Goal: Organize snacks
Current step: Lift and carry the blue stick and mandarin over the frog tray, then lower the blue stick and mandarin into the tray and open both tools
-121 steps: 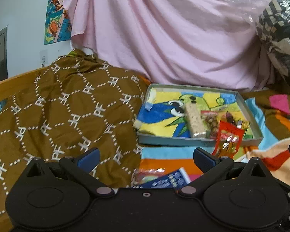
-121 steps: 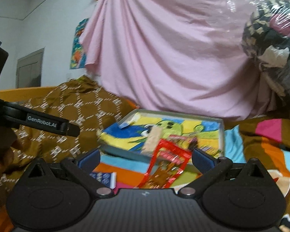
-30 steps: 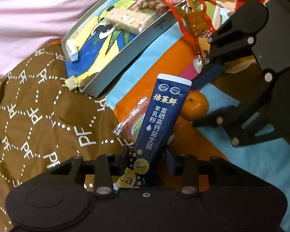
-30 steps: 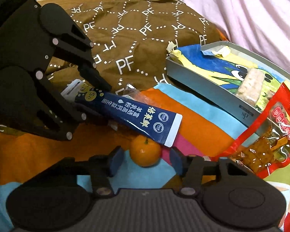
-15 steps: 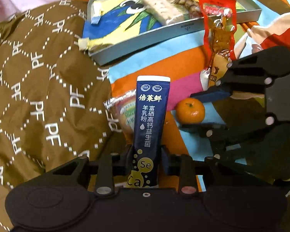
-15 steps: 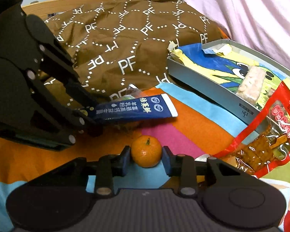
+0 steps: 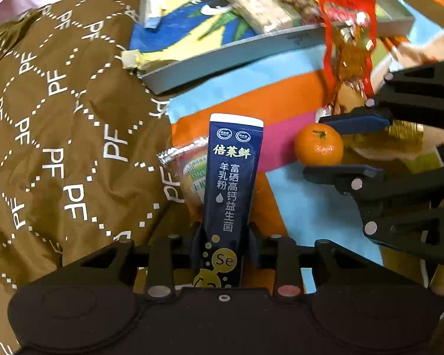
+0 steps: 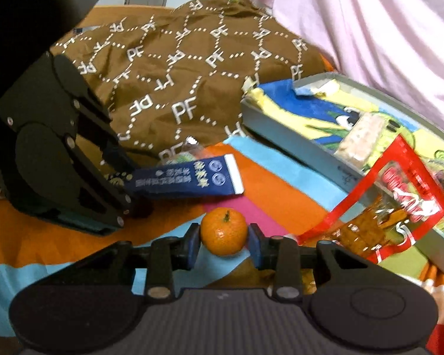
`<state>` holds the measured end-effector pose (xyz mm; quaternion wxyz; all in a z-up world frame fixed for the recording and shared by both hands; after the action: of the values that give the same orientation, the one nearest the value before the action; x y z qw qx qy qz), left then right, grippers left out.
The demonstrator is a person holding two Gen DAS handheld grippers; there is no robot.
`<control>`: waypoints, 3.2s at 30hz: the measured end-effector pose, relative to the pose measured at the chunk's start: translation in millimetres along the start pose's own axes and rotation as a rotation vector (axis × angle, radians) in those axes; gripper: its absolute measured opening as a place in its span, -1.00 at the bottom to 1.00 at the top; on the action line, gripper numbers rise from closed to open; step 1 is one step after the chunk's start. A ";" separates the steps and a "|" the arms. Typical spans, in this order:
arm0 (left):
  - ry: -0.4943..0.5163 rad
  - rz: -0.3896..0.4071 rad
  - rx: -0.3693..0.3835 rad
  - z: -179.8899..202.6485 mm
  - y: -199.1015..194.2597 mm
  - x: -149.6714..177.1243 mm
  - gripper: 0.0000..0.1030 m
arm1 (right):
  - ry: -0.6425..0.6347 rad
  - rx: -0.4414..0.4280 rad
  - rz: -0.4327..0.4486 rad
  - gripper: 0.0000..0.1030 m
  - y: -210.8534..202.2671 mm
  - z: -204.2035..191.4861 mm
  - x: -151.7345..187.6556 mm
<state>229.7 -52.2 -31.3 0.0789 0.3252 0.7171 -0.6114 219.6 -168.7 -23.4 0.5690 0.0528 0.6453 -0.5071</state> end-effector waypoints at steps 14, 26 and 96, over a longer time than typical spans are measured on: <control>-0.223 0.340 -0.069 -12.0 -38.0 -17.8 -0.44 | 0.029 0.195 0.226 -0.25 -20.1 19.8 -13.4; -0.310 0.462 -0.112 -16.2 -45.8 -106.3 -0.44 | 0.230 0.408 0.412 -0.25 -45.0 79.8 -20.6; -0.416 0.581 0.053 38.6 -43.8 -195.2 0.98 | 0.378 0.674 0.441 0.90 -81.3 132.8 9.0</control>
<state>345.5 -162.0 95.3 0.3851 0.3859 0.5474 -0.6349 254.4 -307.2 39.2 0.4865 0.4636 0.5098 -0.5370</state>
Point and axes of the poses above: each gripper's, at about its wrist camera, not at the fingertips, and y roughly the way its jaws point, z to its right, x to its underside, the point moved 2 cm from there along y, roughly the way its jaws point, and after that the axes turned 3 degrees about y, right-handed, at the moved point
